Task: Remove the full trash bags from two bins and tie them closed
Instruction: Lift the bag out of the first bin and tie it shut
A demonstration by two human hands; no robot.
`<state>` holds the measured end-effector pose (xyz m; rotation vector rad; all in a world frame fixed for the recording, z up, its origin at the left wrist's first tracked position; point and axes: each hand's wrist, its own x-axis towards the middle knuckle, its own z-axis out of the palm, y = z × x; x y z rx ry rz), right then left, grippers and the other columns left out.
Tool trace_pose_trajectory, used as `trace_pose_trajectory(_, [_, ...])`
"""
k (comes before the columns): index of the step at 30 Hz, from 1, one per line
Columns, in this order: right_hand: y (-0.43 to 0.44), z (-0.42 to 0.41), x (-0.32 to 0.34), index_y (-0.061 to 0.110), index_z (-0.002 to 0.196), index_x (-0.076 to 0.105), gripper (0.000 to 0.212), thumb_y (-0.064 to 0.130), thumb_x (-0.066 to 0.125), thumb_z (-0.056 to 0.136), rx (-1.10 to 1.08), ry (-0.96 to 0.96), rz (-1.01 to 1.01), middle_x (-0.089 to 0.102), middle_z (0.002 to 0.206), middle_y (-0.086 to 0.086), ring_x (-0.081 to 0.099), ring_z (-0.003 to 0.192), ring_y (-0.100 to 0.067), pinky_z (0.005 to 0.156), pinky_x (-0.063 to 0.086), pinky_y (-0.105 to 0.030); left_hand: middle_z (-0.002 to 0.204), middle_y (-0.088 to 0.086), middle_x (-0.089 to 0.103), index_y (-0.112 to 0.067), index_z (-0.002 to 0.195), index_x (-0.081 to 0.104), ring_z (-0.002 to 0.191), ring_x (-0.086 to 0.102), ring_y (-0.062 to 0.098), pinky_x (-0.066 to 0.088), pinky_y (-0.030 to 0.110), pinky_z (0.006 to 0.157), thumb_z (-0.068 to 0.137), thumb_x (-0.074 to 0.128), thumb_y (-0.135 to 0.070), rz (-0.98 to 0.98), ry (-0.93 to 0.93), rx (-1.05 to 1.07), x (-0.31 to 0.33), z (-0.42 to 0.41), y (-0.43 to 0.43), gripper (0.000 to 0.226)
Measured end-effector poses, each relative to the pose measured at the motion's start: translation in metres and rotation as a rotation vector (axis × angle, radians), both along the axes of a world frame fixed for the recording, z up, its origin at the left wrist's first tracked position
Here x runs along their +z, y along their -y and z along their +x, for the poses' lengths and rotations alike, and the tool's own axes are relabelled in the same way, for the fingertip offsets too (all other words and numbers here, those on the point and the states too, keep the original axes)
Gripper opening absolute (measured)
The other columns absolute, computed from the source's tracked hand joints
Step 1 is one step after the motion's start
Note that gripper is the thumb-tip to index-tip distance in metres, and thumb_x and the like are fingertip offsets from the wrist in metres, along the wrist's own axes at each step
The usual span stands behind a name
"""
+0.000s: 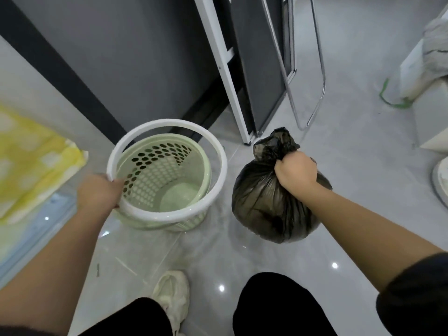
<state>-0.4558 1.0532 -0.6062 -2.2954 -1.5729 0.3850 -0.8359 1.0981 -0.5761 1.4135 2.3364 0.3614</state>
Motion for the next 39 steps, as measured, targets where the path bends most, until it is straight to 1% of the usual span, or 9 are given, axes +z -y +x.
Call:
trace_pose_trajectory(8, [-0.014, -0.041, -0.010, 0.013, 0.053, 0.033, 0.038, 0.018, 0.046, 0.089, 0.079, 0.023, -0.027, 0.035, 0.058, -0.001, 0.047, 0.067, -0.027, 0.063, 0.035, -0.030, 0.058, 0.016, 0.062, 0.005, 0.085, 0.063, 0.047, 0.061, 0.022, 0.043, 0.025, 0.037, 0.086, 0.053, -0.016, -0.128, 0.047, 0.108, -0.029, -0.037, 0.015, 0.024])
trace_pose_trajectory(16, [-0.014, -0.061, -0.024, 0.012, 0.052, 0.033, 0.040, 0.017, 0.047, 0.089, 0.093, -0.015, -0.067, 0.035, 0.057, 0.000, 0.043, 0.064, -0.025, 0.062, 0.031, -0.029, 0.079, 0.023, 0.066, 0.005, 0.093, 0.061, 0.049, 0.062, 0.030, 0.047, 0.031, 0.046, 0.090, 0.042, -0.020, -0.104, 0.082, 0.153, -0.050, -0.041, -0.003, 0.032])
trace_pose_trajectory(21, [-0.016, -0.065, -0.037, 0.011, 0.049, 0.032, 0.042, 0.015, 0.047, 0.088, 0.114, -0.080, -0.097, 0.037, 0.053, -0.003, 0.040, 0.055, -0.022, 0.060, 0.032, -0.029, 0.084, 0.030, 0.062, 0.007, 0.097, 0.053, 0.070, 0.065, 0.044, 0.057, 0.053, 0.068, 0.093, 0.032, -0.023, -0.181, 0.204, 0.353, -0.061, -0.036, -0.016, 0.037])
trace_pose_trajectory(25, [-0.015, -0.063, -0.050, 0.010, 0.048, 0.030, 0.043, 0.009, 0.047, 0.087, 0.139, -0.180, -0.107, 0.037, 0.050, -0.004, 0.038, 0.051, -0.020, 0.056, 0.031, -0.031, 0.102, 0.029, 0.054, 0.007, 0.108, 0.046, 0.095, 0.055, 0.047, 0.047, 0.047, 0.075, 0.097, 0.031, -0.015, -0.040, 0.106, 0.264, -0.079, -0.034, -0.017, 0.029])
trace_pose_trajectory(29, [-0.007, -0.059, -0.062, 0.009, 0.054, 0.030, 0.034, 0.001, 0.045, 0.083, 0.221, -0.250, -0.078, 0.042, 0.058, -0.006, 0.049, 0.068, -0.032, 0.071, 0.043, -0.040, 0.133, 0.030, 0.040, 0.001, 0.133, 0.030, 0.121, 0.040, 0.048, 0.036, 0.057, 0.094, 0.094, 0.034, -0.041, 0.060, -0.095, 0.204, -0.082, -0.019, -0.009, 0.058])
trace_pose_trajectory(31, [-0.004, -0.056, -0.068, 0.013, 0.056, 0.030, 0.031, 0.000, 0.044, 0.081, 0.231, -0.243, -0.058, 0.042, 0.064, -0.001, 0.044, 0.076, -0.026, 0.081, 0.037, -0.037, 0.141, 0.026, 0.035, -0.005, 0.140, 0.024, 0.129, 0.033, 0.044, 0.032, 0.060, 0.101, 0.090, 0.037, -0.051, 0.156, -0.270, -0.012, -0.074, -0.007, -0.011, 0.069])
trace_pose_trajectory(35, [-0.004, -0.055, -0.073, 0.004, 0.073, 0.050, 0.013, 0.004, 0.043, 0.084, 0.148, -0.282, -0.063, 0.055, 0.088, -0.010, 0.039, 0.090, -0.017, 0.092, 0.025, -0.030, 0.157, 0.006, 0.018, -0.030, 0.148, 0.013, 0.144, 0.015, 0.030, 0.015, 0.058, 0.113, 0.087, 0.028, -0.064, 0.139, -0.243, -0.624, -0.062, 0.055, -0.022, 0.071])
trace_pose_trajectory(37, [-0.006, -0.059, -0.070, -0.003, 0.078, 0.052, 0.011, -0.001, 0.044, 0.084, 0.093, -0.447, -0.034, 0.056, 0.082, -0.012, 0.046, 0.084, -0.020, 0.087, 0.035, -0.030, 0.159, 0.000, 0.010, -0.036, 0.148, 0.011, 0.146, 0.006, 0.026, 0.005, 0.058, 0.113, 0.088, 0.024, -0.066, 0.130, -0.306, -0.733, -0.062, 0.083, -0.028, 0.069])
trace_pose_trajectory(39, [-0.009, -0.066, -0.066, -0.001, 0.076, 0.051, 0.013, -0.004, 0.044, 0.085, 0.097, -0.593, -0.030, 0.053, 0.073, -0.008, 0.049, 0.074, -0.020, 0.074, 0.041, -0.031, 0.159, 0.004, 0.011, -0.033, 0.147, 0.015, 0.146, 0.008, 0.030, 0.004, 0.062, 0.112, 0.090, 0.028, -0.061, 0.122, -0.394, -0.617, -0.065, 0.077, -0.046, 0.065])
